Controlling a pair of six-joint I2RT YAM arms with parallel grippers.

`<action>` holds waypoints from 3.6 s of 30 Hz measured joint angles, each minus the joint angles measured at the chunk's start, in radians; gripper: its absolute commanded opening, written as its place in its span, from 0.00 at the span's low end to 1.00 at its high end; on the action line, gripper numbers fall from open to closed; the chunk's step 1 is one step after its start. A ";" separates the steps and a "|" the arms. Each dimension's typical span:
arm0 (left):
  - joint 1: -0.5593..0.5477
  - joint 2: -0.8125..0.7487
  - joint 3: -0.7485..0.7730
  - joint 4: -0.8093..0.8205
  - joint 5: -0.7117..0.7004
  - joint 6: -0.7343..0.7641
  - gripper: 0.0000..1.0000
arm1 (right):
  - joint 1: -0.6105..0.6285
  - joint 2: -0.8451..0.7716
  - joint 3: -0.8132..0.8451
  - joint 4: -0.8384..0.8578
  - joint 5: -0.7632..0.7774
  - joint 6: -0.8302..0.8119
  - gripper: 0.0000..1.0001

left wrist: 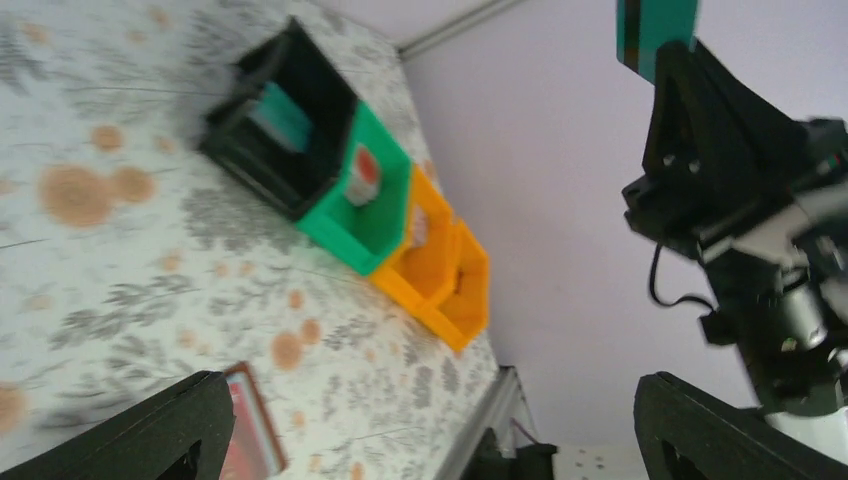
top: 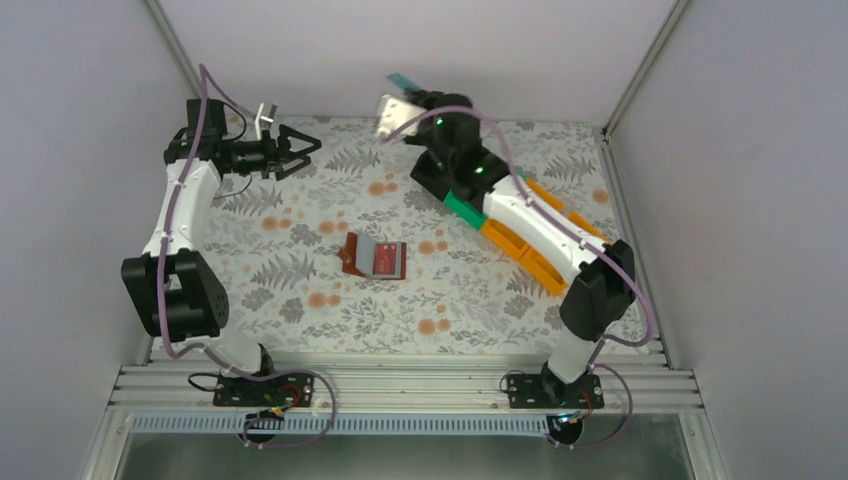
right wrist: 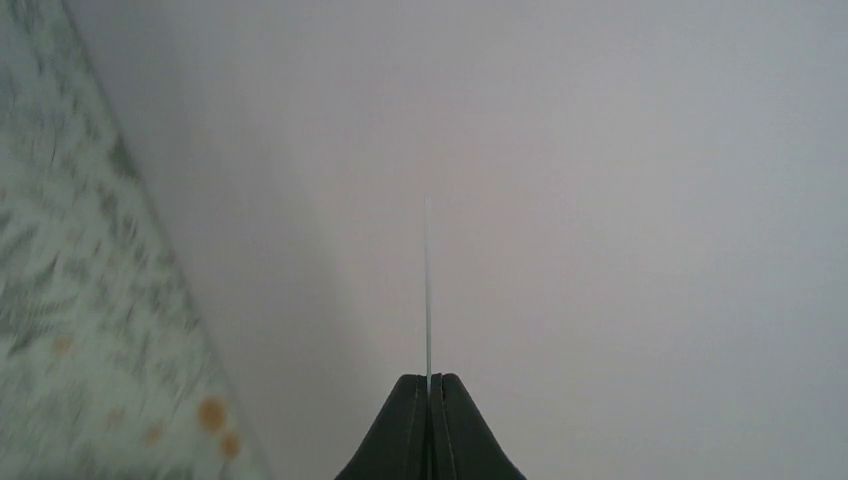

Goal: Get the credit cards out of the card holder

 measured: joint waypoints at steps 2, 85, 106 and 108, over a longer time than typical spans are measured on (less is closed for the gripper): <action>0.018 0.029 -0.008 -0.001 -0.034 0.033 1.00 | -0.085 0.010 0.003 -0.064 -0.019 0.068 0.04; 0.028 0.047 -0.111 0.013 -0.173 0.243 1.00 | -0.380 0.524 0.441 -0.525 -0.395 0.535 0.52; 0.028 0.047 -0.113 0.013 -0.145 0.249 1.00 | -0.388 0.753 0.608 -0.780 -0.154 1.020 0.80; 0.028 0.047 -0.113 0.013 -0.143 0.249 1.00 | -0.388 0.772 0.650 -0.801 -0.122 0.983 0.80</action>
